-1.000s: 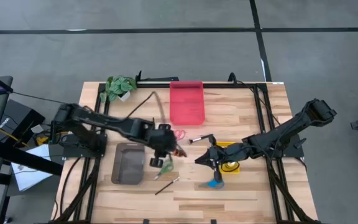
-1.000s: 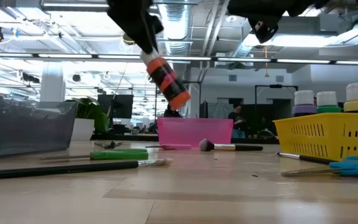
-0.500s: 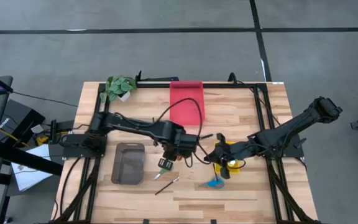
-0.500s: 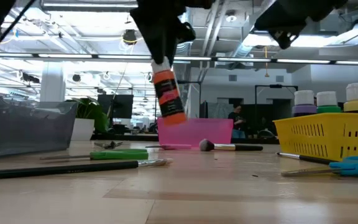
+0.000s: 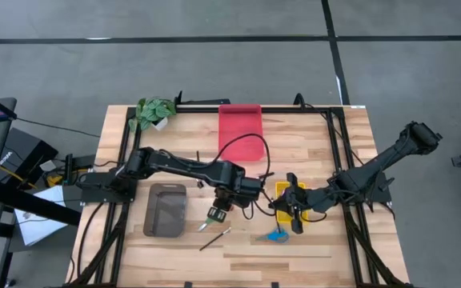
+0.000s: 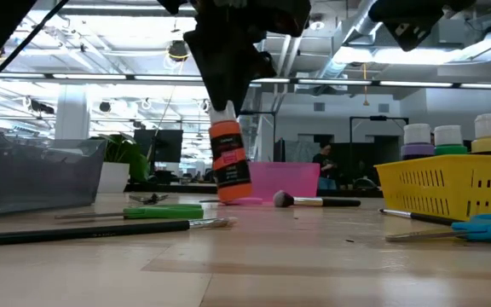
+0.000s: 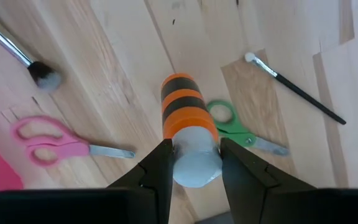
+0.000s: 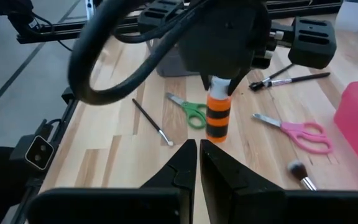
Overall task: Pick & Place Paint Supplies
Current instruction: Put the orange paint bottle into the yellow bin
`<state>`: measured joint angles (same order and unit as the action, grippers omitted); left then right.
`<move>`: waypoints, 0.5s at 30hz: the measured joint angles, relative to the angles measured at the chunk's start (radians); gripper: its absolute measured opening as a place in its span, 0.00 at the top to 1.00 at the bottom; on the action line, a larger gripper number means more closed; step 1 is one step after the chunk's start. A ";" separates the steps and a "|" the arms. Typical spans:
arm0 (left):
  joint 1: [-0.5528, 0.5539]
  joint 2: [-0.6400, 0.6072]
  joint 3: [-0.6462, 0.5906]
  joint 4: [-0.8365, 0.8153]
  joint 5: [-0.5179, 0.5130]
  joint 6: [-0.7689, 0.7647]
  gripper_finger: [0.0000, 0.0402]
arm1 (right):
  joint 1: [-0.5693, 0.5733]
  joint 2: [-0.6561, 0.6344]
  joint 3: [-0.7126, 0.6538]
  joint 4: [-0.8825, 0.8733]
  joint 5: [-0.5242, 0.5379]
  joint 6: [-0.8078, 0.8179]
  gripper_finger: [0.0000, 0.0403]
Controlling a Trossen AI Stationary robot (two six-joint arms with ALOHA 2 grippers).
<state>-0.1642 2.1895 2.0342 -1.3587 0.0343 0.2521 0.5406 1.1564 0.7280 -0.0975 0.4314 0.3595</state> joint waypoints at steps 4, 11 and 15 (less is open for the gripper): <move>0.012 0.000 0.000 -0.001 0.001 0.005 0.74 | 0.002 0.000 0.000 0.000 0.001 0.000 0.96; 0.031 0.014 0.000 -0.011 0.000 0.006 0.74 | 0.002 0.000 0.000 -0.001 0.001 0.000 0.96; 0.034 0.046 0.005 -0.053 -0.004 0.036 0.74 | 0.002 0.000 0.000 -0.004 0.001 0.000 0.96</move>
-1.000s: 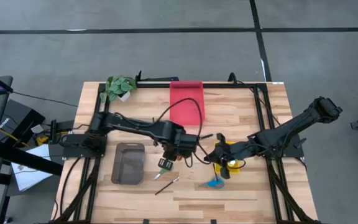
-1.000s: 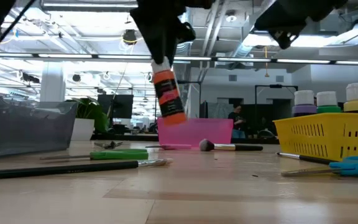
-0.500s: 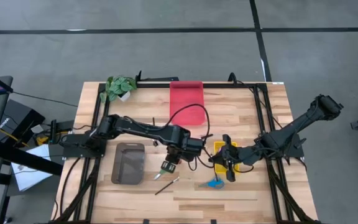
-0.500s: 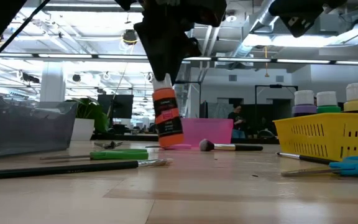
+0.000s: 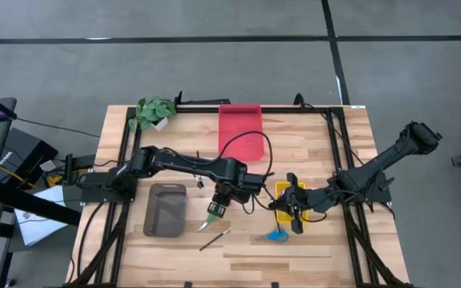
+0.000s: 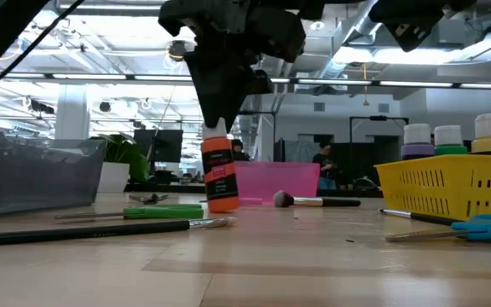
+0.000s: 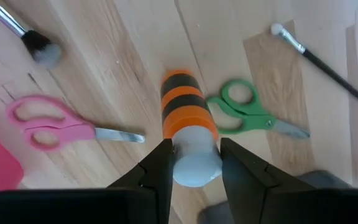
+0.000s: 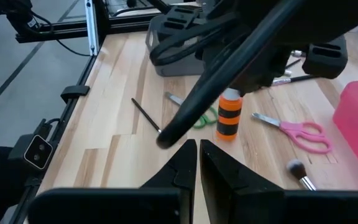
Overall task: Pick & Place Paint Supplies
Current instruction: Put the orange paint bottle into the yellow bin
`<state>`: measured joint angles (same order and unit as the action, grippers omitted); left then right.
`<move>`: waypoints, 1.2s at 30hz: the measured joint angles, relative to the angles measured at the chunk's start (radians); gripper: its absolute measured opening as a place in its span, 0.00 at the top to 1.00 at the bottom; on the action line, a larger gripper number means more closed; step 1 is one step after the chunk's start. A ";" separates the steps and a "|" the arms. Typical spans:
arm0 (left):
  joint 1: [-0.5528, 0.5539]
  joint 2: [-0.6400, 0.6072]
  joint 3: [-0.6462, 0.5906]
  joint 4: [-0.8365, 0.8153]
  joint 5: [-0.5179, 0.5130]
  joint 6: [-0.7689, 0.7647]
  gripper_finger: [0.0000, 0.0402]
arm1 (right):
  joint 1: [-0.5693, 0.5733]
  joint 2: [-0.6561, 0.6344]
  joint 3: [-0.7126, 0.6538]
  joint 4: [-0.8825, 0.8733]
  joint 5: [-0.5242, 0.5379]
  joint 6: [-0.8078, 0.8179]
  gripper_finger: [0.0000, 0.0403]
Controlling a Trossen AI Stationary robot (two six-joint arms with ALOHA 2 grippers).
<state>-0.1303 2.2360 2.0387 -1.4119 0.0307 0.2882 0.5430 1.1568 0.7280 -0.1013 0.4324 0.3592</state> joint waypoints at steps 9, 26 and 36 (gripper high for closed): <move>-0.001 -0.011 -0.006 -0.017 -0.012 0.015 0.74 | 0.000 0.000 0.000 0.000 0.004 0.000 0.96; -0.001 -0.010 -0.007 -0.026 -0.029 0.015 0.60 | 0.000 0.000 0.000 -0.005 0.003 0.000 0.96; -0.001 -0.011 -0.007 -0.026 -0.040 0.011 0.48 | 0.001 0.000 0.000 -0.006 0.003 0.000 0.96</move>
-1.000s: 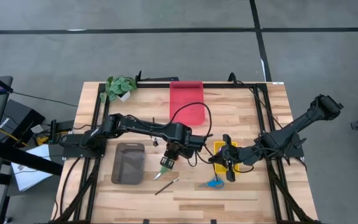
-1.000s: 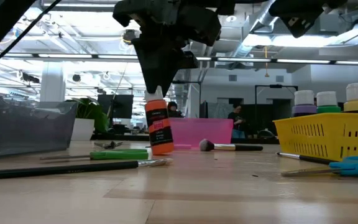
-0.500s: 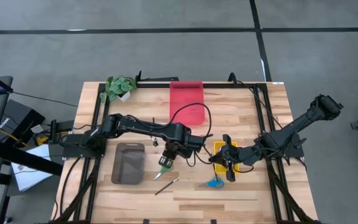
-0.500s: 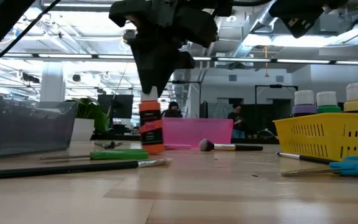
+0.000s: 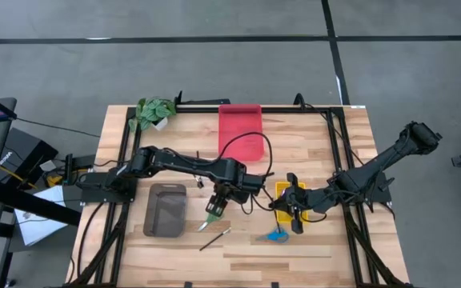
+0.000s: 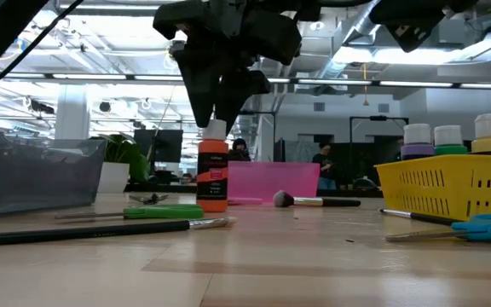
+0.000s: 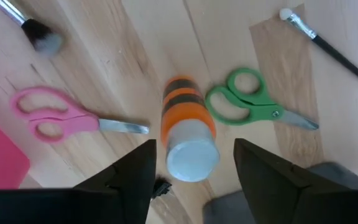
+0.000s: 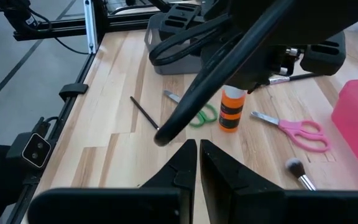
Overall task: Pick & Place Paint Supplies
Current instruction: Put the orange paint bottle into the yellow bin
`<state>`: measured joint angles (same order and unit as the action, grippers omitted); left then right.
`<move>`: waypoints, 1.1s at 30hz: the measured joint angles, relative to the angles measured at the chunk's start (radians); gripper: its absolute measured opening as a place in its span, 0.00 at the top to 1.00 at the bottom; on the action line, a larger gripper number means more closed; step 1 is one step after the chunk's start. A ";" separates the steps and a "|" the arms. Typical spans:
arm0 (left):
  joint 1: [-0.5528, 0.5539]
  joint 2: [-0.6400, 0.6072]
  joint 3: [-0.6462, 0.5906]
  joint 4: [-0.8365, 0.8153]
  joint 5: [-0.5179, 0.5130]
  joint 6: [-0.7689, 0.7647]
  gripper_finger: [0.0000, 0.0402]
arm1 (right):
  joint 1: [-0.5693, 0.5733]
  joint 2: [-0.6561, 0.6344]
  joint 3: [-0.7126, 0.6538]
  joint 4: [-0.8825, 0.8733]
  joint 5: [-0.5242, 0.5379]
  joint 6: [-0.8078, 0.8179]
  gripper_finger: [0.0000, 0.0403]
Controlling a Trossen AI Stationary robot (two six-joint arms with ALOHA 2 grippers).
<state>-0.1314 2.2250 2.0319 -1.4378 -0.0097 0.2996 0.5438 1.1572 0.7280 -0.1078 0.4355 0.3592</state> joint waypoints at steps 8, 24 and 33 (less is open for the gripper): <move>0.016 -0.106 0.001 -0.073 -0.077 -0.082 0.43 | -0.001 0.005 0.000 0.016 0.013 -0.007 0.96; -0.152 -0.972 -0.982 0.981 -0.284 -0.353 0.53 | -0.091 0.067 0.000 0.143 0.103 -0.010 0.52; -0.179 -1.286 -1.500 1.652 -0.394 -0.240 0.58 | -0.326 0.245 0.133 0.132 -0.320 -0.044 0.32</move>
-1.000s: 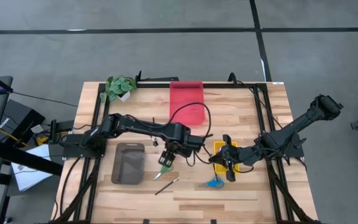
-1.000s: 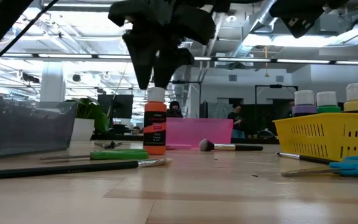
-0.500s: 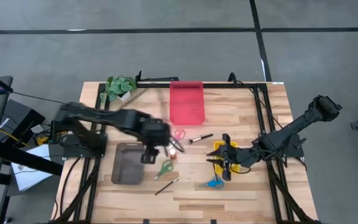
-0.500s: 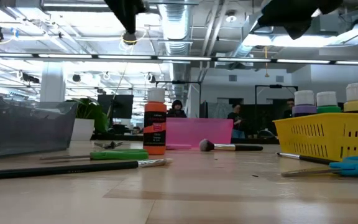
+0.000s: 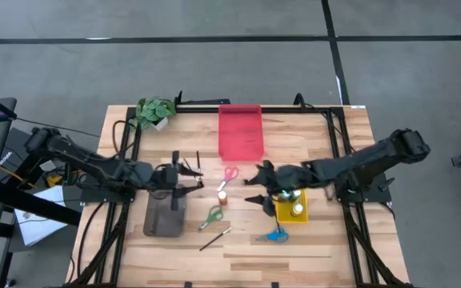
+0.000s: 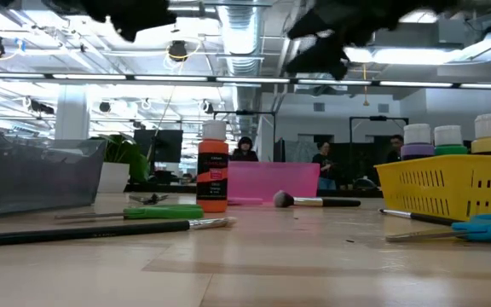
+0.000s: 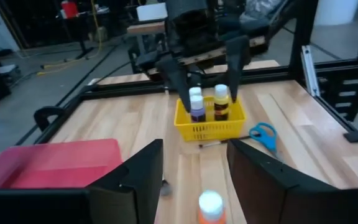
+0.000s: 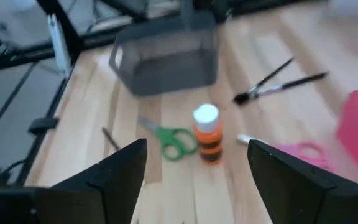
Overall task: Pick & Place Paint Supplies
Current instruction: Put the orange paint bottle into the yellow bin
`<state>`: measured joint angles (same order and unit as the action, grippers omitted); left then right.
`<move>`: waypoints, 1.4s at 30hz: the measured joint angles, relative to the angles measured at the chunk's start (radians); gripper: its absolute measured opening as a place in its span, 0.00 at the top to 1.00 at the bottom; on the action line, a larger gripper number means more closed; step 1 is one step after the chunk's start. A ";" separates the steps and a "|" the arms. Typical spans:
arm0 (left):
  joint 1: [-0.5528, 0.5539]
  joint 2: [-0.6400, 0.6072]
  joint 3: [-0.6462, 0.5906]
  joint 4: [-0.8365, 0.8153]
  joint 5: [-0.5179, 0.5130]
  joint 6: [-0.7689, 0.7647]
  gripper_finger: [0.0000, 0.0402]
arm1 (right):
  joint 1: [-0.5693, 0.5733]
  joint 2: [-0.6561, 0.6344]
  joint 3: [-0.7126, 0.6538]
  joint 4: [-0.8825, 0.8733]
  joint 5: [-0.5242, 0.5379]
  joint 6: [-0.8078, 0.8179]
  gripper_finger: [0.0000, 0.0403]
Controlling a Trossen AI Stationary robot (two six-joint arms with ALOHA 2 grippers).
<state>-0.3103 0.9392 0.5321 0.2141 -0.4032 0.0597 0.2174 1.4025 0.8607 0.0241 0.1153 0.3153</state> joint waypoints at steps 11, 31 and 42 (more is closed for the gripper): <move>-0.008 -0.171 -0.140 -0.003 -0.017 -0.009 0.60 | -0.106 0.305 0.571 -0.578 -0.091 -0.194 0.31; -0.013 -0.171 -0.142 -0.067 -0.017 -0.019 0.61 | -0.124 0.761 1.083 -0.920 -0.166 -0.228 0.31; -0.013 -0.171 -0.142 -0.069 -0.015 -0.019 0.61 | -0.118 0.762 1.028 -0.899 -0.151 -0.198 0.31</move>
<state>-0.3229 0.7681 0.3904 0.1453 -0.4187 0.0406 0.0990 2.1643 1.8886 -0.8753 -0.0360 0.1168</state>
